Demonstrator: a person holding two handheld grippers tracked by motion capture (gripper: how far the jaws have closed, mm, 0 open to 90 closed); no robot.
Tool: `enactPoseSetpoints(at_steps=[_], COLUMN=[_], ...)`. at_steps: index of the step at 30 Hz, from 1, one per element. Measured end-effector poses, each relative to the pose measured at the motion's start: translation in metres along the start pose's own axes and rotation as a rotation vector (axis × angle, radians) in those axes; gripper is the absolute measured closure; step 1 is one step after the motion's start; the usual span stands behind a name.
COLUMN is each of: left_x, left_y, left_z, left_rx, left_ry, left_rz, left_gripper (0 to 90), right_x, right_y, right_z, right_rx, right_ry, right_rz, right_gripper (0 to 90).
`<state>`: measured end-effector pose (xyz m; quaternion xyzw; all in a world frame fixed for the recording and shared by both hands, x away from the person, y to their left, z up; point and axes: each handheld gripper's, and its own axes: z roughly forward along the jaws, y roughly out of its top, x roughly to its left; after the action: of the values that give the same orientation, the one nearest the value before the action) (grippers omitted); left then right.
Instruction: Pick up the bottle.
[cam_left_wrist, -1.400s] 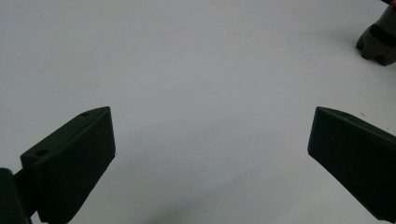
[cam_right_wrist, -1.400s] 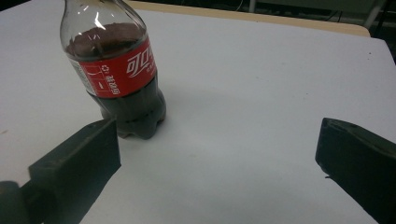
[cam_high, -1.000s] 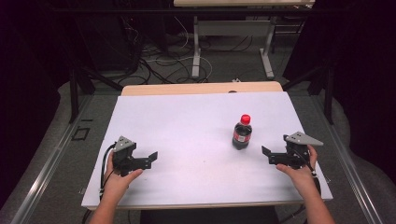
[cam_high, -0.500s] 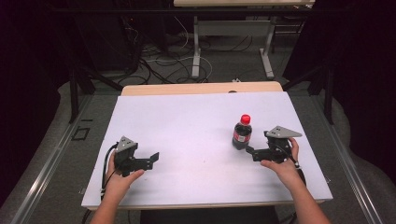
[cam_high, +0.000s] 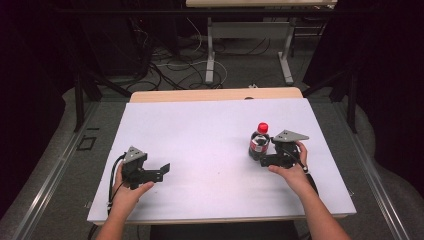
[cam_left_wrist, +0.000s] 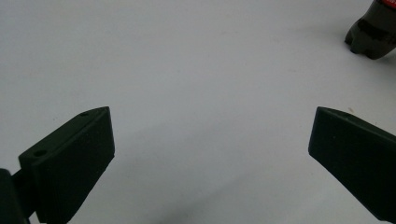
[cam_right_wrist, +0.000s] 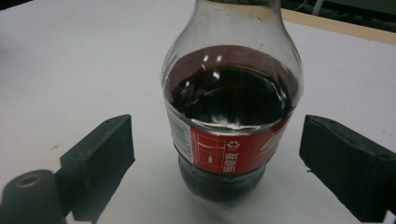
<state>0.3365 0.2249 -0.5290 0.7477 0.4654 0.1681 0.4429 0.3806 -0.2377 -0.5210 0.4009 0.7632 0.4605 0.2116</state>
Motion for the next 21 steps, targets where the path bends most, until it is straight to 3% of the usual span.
enactPoseSetpoints(at_steps=[21], left_x=[0.002], left_y=[-0.001], left_z=[0.0], left_rx=[-0.001], left_ry=[0.003], left_rz=[-0.007], left_gripper=[0.7], right_x=[-0.002], right_y=[0.005], right_z=[0.022], right_rx=[0.017], right_ry=[-0.012], right_rz=[-0.003], right_gripper=[22.9])
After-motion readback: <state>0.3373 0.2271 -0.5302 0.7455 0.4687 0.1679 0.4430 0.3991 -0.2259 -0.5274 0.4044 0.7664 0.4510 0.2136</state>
